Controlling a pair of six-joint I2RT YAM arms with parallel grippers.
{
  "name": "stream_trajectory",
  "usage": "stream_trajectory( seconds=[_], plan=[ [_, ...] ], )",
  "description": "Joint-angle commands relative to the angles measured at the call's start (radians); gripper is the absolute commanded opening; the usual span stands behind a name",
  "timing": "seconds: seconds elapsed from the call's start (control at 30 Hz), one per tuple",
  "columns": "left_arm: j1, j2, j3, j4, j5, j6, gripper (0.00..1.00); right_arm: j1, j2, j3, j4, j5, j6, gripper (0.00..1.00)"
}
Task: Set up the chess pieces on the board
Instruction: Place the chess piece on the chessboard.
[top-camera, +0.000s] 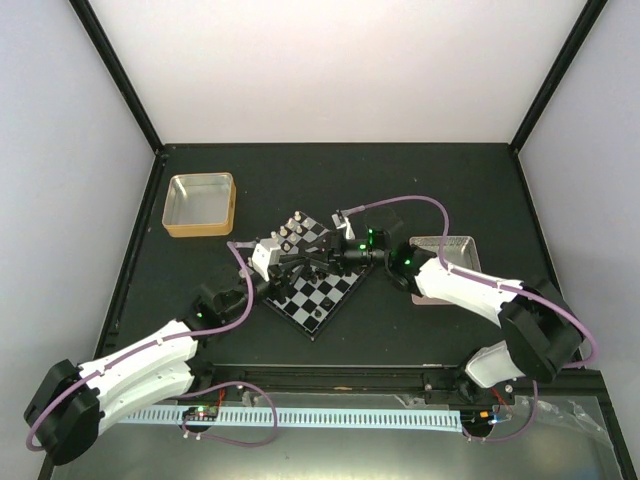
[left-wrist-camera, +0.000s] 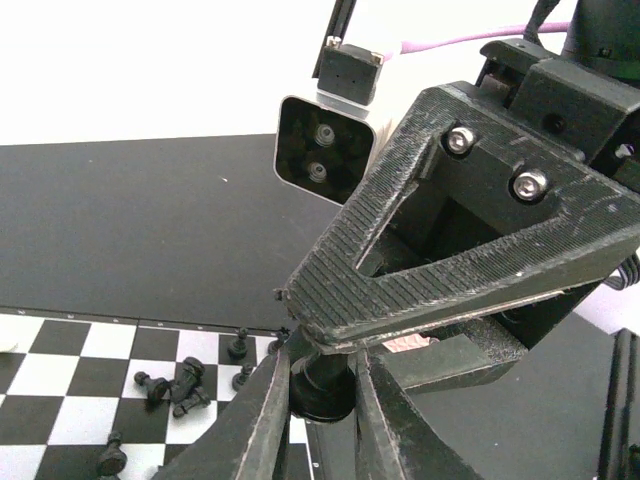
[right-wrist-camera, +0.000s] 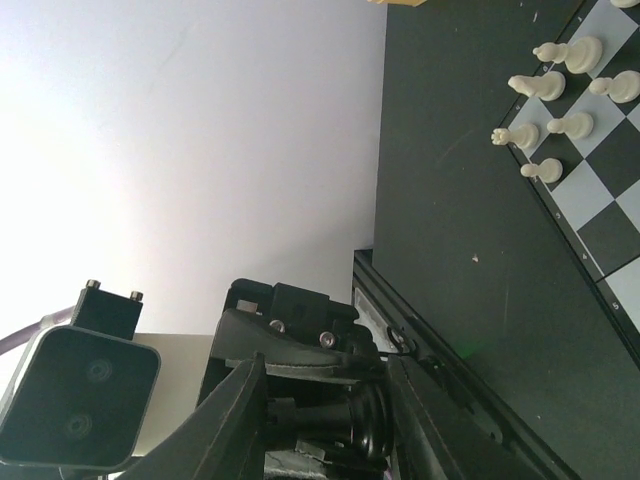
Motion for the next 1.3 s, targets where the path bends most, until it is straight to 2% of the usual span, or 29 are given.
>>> stream_trajectory(
  seconds=[0.0,0.23,0.33,0.47,0.67,0.93,1.13,1.27],
  plan=[
    [-0.003,-0.007,0.004,0.046,0.035,0.021,0.11,0.004,-0.021,0.0,0.046,-0.028,0.017,0.32],
    [-0.004,-0.005,0.016,0.037,0.041,0.041,0.02,0.005,-0.025,0.022,-0.027,-0.013,-0.057,0.35],
    [-0.003,-0.003,0.021,0.018,0.037,0.06,0.02,0.004,-0.027,0.053,-0.104,0.017,-0.134,0.4],
    [-0.004,-0.001,0.021,-0.014,0.022,0.084,0.02,0.005,-0.033,0.105,-0.244,0.105,-0.298,0.56],
    [-0.003,0.021,0.033,-0.069,0.015,0.11,0.02,0.005,-0.055,0.157,-0.393,0.177,-0.491,0.63],
    [-0.003,0.087,0.074,-0.151,-0.017,0.113,0.02,0.021,-0.056,0.236,-0.633,0.263,-0.736,0.58],
    [-0.003,0.115,0.091,-0.167,0.011,0.117,0.02,0.047,-0.004,0.28,-0.692,0.297,-0.788,0.46],
    [-0.003,0.127,0.092,-0.166,0.017,0.121,0.02,0.062,0.037,0.305,-0.7,0.267,-0.804,0.43]
  ],
)
